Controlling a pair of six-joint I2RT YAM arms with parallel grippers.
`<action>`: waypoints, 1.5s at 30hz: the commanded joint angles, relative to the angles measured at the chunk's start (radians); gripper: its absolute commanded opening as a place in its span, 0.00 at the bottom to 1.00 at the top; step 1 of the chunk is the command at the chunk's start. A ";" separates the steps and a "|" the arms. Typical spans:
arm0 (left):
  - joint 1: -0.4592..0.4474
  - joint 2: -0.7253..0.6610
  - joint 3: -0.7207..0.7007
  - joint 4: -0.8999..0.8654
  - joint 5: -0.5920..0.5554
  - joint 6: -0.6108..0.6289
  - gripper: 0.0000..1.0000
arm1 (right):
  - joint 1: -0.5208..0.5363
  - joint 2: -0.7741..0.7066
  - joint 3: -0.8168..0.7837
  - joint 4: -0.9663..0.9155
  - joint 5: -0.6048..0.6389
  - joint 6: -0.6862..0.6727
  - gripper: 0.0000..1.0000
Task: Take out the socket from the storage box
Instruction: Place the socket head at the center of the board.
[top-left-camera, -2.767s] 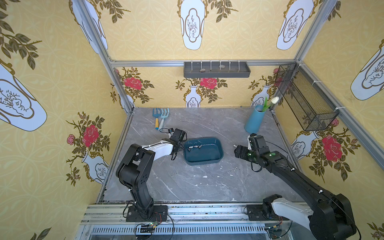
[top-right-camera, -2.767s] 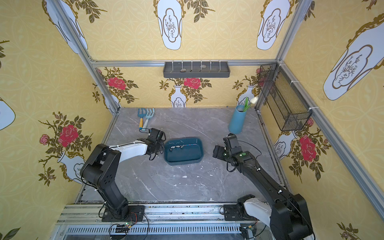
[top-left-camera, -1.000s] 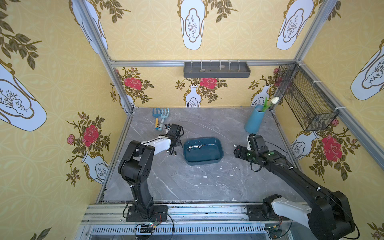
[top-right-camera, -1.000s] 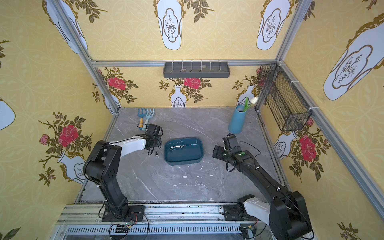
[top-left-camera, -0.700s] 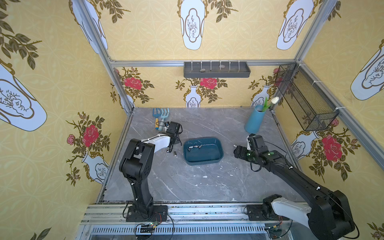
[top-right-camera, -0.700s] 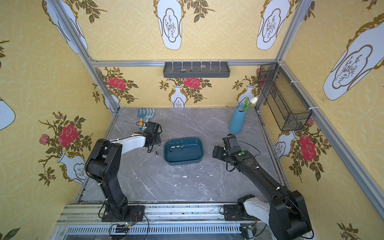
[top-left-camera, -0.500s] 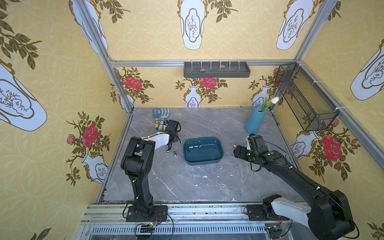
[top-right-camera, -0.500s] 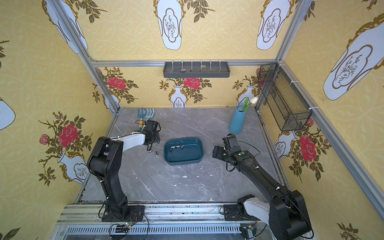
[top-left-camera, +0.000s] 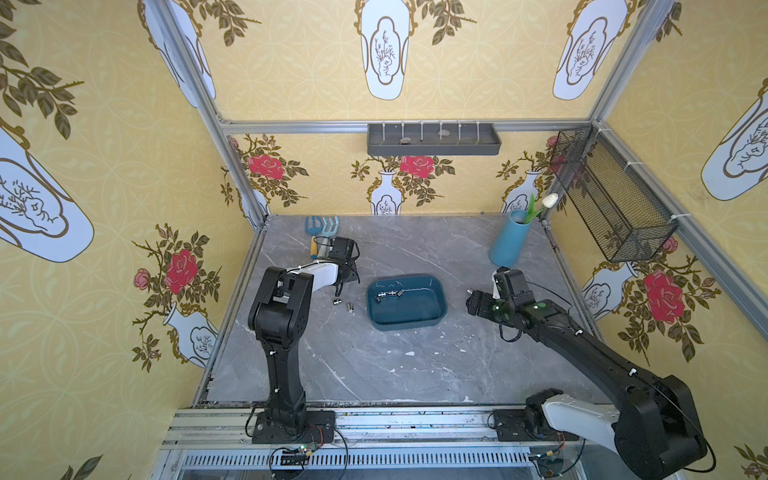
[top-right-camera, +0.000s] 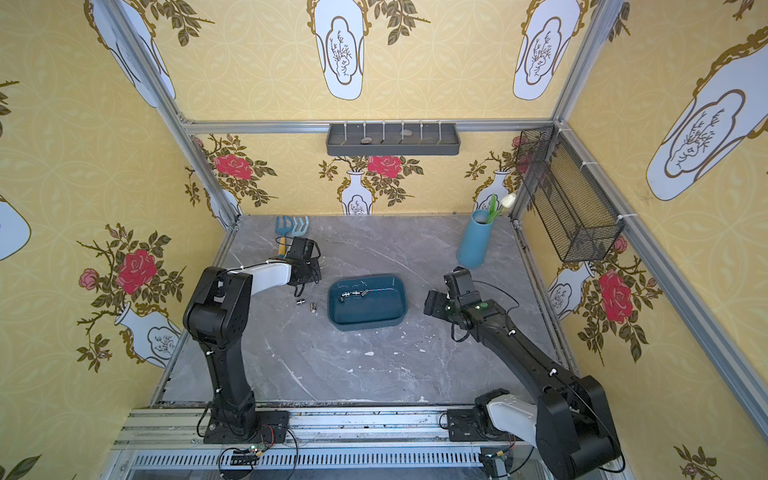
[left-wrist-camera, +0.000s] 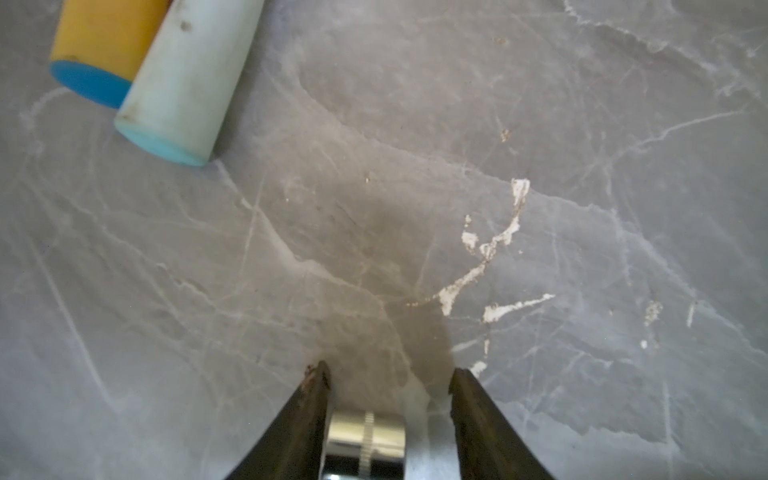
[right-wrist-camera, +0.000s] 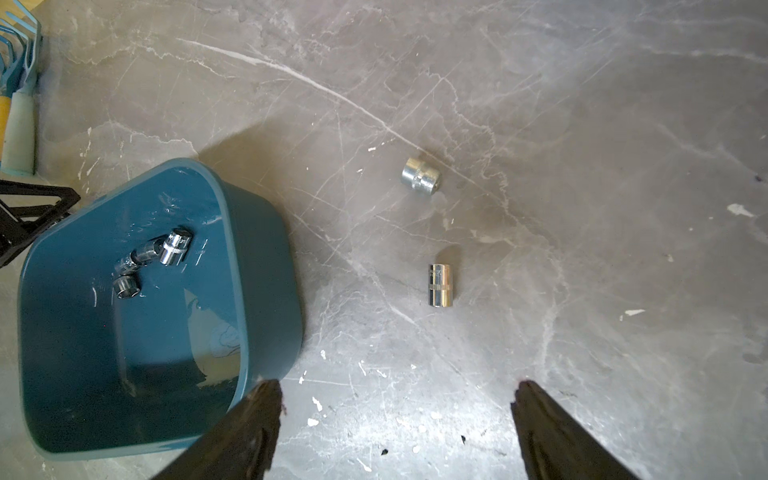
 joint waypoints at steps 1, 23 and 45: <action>0.003 0.020 0.013 -0.015 0.014 0.013 0.49 | 0.000 0.002 0.009 0.019 0.003 0.008 0.91; -0.007 -0.112 -0.129 -0.008 0.051 -0.059 0.29 | 0.000 0.008 0.000 0.030 0.000 0.012 0.91; -0.065 -0.180 -0.215 -0.033 0.055 -0.069 0.30 | 0.001 0.017 0.001 0.040 -0.011 0.012 0.91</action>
